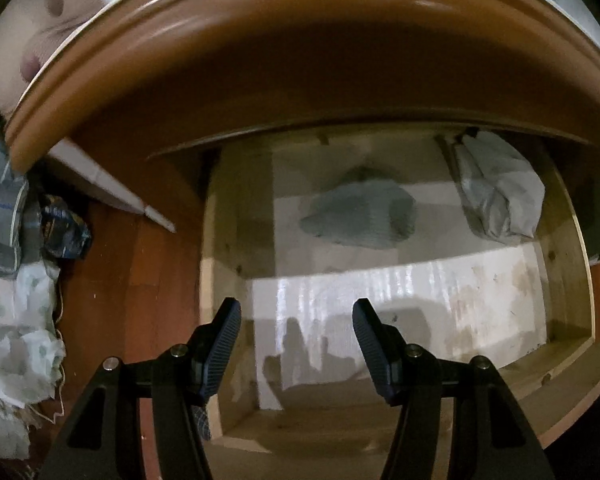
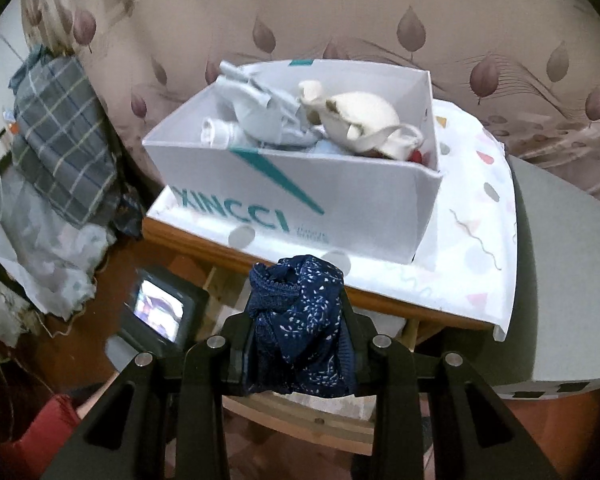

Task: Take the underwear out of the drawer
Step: 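Carry the dark blue cloth over the shoe box with the right gripper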

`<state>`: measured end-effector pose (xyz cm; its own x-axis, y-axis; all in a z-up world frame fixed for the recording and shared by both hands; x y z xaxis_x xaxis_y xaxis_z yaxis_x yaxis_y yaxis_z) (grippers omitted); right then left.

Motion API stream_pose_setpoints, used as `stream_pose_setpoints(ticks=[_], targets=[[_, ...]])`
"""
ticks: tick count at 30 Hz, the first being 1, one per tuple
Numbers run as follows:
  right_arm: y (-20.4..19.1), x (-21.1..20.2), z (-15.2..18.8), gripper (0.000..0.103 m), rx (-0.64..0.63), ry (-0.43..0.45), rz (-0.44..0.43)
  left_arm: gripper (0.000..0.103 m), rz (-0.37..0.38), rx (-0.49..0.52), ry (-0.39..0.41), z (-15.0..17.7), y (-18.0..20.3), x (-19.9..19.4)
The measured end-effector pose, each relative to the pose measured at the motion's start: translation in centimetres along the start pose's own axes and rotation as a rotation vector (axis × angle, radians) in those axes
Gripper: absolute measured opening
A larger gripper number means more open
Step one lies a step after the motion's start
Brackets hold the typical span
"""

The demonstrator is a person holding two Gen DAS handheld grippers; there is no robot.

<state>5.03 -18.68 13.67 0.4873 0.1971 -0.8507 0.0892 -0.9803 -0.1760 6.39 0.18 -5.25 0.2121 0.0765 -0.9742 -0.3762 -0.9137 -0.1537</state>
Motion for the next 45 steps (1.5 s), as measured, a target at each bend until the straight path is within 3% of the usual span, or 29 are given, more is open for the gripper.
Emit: stream_pose_setpoints(ticks=[7,18,28,34,45], targets=[[0.7,-2.4,-2.1,0.030,0.007,0.065,-0.015,0.060,-0.025,0.065,0.001,-0.6,1.9,0.4],[1.4,-5.1,-7.8,0.030,-0.008,0.166,0.016,0.060,-0.028,0.073,-0.089,-0.4,1.5,3.2],[3.2,-2.4,-11.9,0.030,0.016,0.149,0.060,0.060,-0.106,0.127,-0.041,-0.2,1.6,2.9],[4.1,0.5,-13.5,0.030,0.016,0.106,0.100,0.060,-0.110,0.119,-0.036,-0.2,1.0,2.9],[4.8,5.8,-14.1,0.031,0.052,0.008,0.090,0.060,-0.107,0.110,-0.017,0.0,0.5,2.6]])
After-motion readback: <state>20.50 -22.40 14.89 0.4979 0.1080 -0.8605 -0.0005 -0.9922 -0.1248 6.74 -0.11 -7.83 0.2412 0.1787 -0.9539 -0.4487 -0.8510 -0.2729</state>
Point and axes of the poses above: each gripper's, at about its wrist camera, not at the fingertips, and x roughly the way its jaws point, y to its right, z to its underside, the point moved 5 cm from there along x, roughly the way its jaws point, and after that the axes turned 9 degrees about -y, right-handed, at the moved point
